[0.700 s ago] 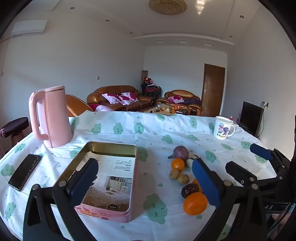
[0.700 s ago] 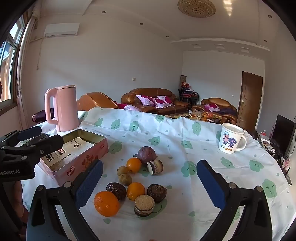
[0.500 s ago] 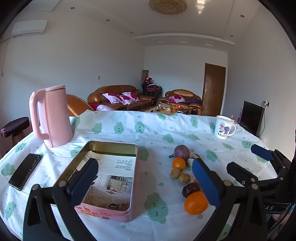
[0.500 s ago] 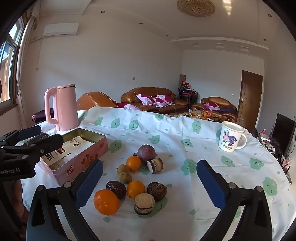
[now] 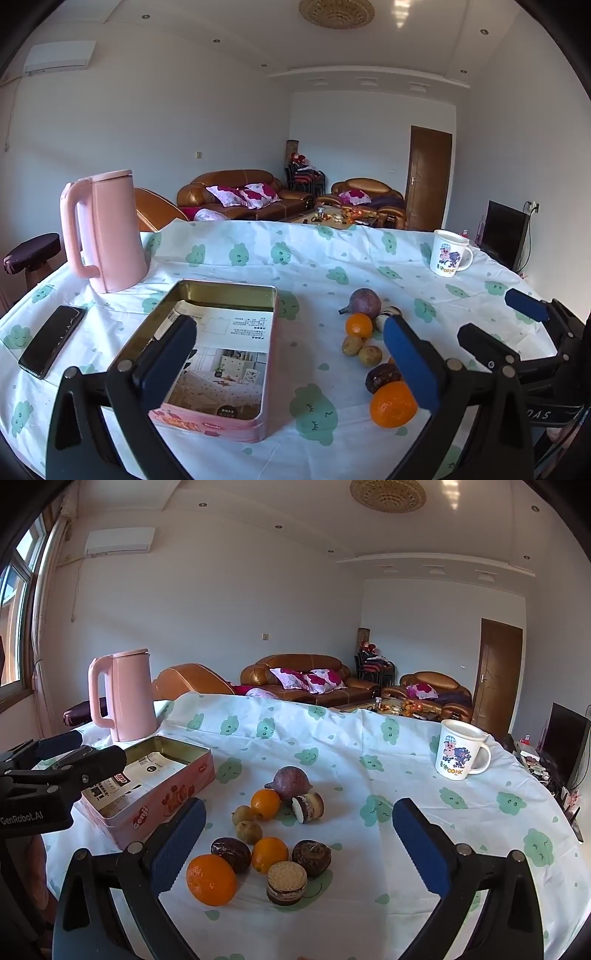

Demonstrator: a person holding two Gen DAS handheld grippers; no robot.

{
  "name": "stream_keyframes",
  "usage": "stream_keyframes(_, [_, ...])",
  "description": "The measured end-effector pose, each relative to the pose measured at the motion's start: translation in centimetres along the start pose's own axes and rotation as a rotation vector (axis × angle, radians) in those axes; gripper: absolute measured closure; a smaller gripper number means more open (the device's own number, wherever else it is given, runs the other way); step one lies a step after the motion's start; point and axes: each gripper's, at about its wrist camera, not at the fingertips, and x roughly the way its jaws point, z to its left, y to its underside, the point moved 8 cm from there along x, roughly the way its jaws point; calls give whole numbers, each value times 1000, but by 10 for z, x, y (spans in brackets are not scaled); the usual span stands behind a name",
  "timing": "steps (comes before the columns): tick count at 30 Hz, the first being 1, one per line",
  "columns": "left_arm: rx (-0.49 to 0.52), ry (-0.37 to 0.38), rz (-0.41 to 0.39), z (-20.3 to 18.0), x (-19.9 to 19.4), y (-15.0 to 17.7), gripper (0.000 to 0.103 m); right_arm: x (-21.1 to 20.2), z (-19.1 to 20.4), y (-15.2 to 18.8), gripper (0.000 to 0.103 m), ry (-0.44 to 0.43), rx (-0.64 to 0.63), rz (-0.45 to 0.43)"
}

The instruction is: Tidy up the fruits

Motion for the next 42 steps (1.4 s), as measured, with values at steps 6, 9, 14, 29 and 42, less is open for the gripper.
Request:
stream_keyframes(6, [1,-3,0,0,2,0,0,-1,1,1,1,-3,0,1])
stream_keyframes(9, [2,-5,0,0,1,0,0,-2,0,1,1,-4,-1,1])
stream_keyframes(14, [3,-5,-2,0,0,0,0,-1,4,1,1,-4,-4,2])
stream_keyframes(29, [2,-5,2,0,0,1,0,0,9,5,1,-8,-5,10])
stream_keyframes(42, [2,-6,3,0,1,3,0,1,7,7,1,-9,0,12])
